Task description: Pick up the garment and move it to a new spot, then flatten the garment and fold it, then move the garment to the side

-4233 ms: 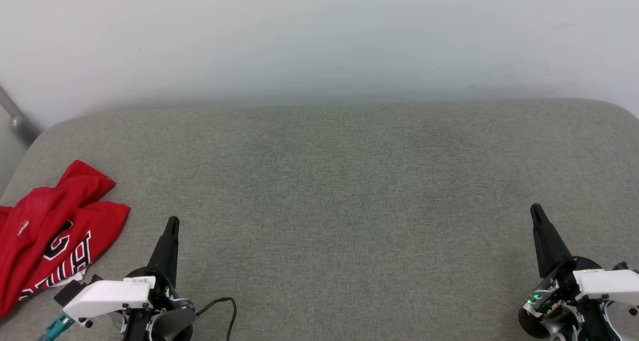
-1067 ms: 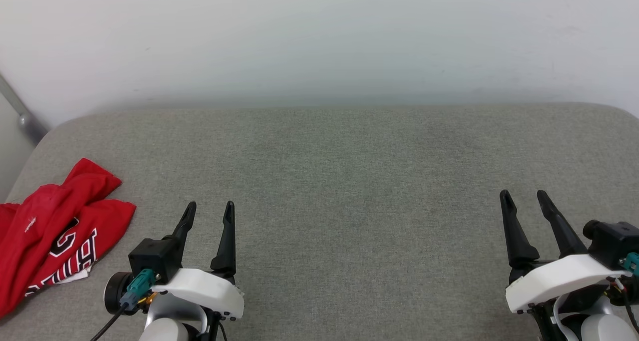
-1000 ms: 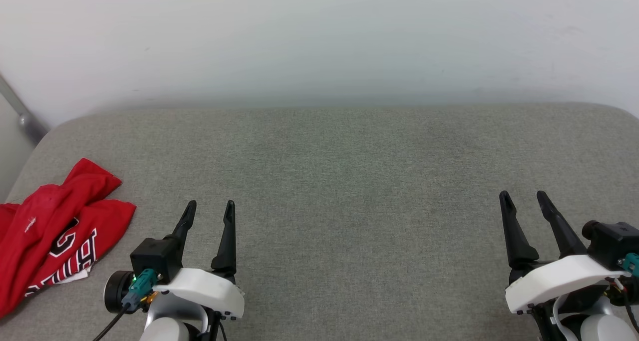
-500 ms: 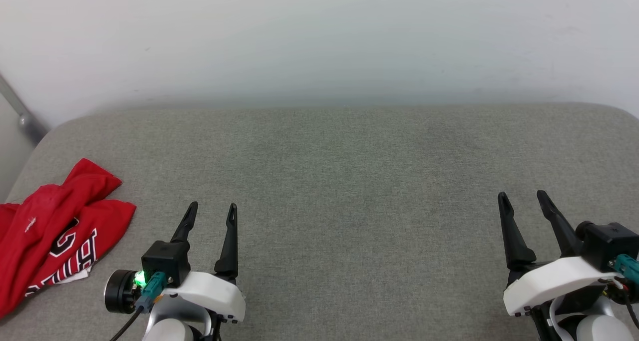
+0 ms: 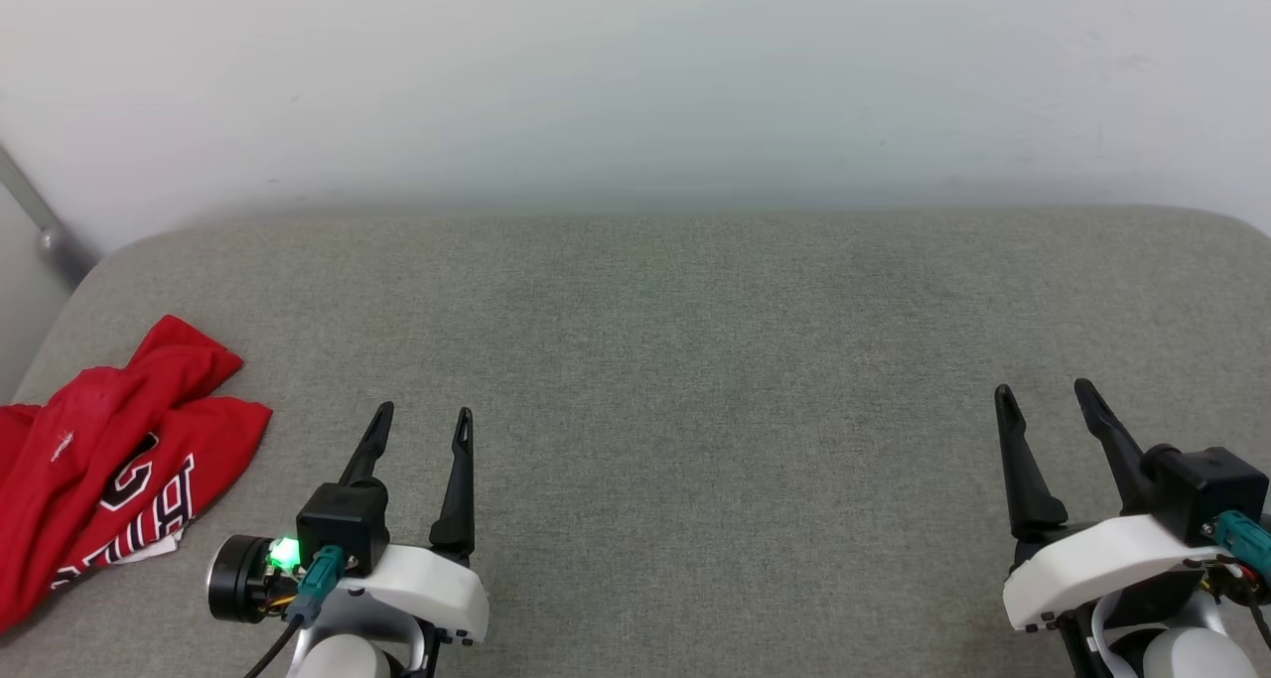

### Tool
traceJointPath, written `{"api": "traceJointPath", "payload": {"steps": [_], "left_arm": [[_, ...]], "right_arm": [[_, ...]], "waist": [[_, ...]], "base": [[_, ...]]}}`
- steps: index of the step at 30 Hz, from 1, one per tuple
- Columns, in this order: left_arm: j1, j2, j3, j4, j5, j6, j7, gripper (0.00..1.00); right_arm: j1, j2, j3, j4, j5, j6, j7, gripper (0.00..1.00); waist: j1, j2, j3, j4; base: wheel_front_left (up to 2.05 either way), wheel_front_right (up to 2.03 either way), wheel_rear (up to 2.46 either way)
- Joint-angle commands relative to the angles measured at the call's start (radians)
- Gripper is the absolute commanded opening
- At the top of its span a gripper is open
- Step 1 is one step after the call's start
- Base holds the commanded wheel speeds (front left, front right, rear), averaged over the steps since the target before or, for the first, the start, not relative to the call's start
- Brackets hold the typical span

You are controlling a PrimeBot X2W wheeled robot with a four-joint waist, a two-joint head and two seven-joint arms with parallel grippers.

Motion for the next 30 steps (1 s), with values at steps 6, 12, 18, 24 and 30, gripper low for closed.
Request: {"api": "traceJointPath", "payload": {"steps": [6, 12, 18, 24, 30], "left_arm": [[-0.017, -0.001, 0.0, 0.011, 0.034, 0.005, -0.017, 1.0], [-0.022, -0.006, 0.009, 0.025, 0.016, 0.002, -0.015, 1.0], [-0.021, -0.007, 0.013, 0.033, 0.011, 0.004, -0.015, 1.0], [-0.028, -0.008, 0.021, 0.036, 0.006, 0.013, -0.015, 1.0], [-0.033, -0.005, 0.037, 0.04, -0.005, 0.019, -0.015, 1.0]], "right_arm": [[-0.009, 0.003, 0.007, 0.012, -0.039, 0.0, -0.018, 1.0], [-0.016, 0.003, 0.005, 0.026, -0.03, 0.0, -0.025, 1.0], [-0.018, 0.003, 0.008, 0.041, -0.029, 0.0, -0.03, 1.0], [-0.022, 0.003, 0.016, 0.038, -0.033, 0.0, -0.034, 1.0], [-0.024, 0.003, 0.03, 0.032, -0.033, 0.0, -0.03, 1.0]], "waist": [[0.0, 0.0, 0.002, 0.001], [0.0, 0.0, 0.002, 0.006], [0.0, 0.0, -0.001, 0.011], [0.0, 0.0, 0.001, 0.042], [0.0, 0.0, 0.003, 0.104]], "base": [[0.0, 0.0, 0.0], [0.0, 0.0, 0.0], [0.0, 0.0, 0.0], [0.0, 0.0, 0.0], [0.0, 0.0, 0.0]]}}
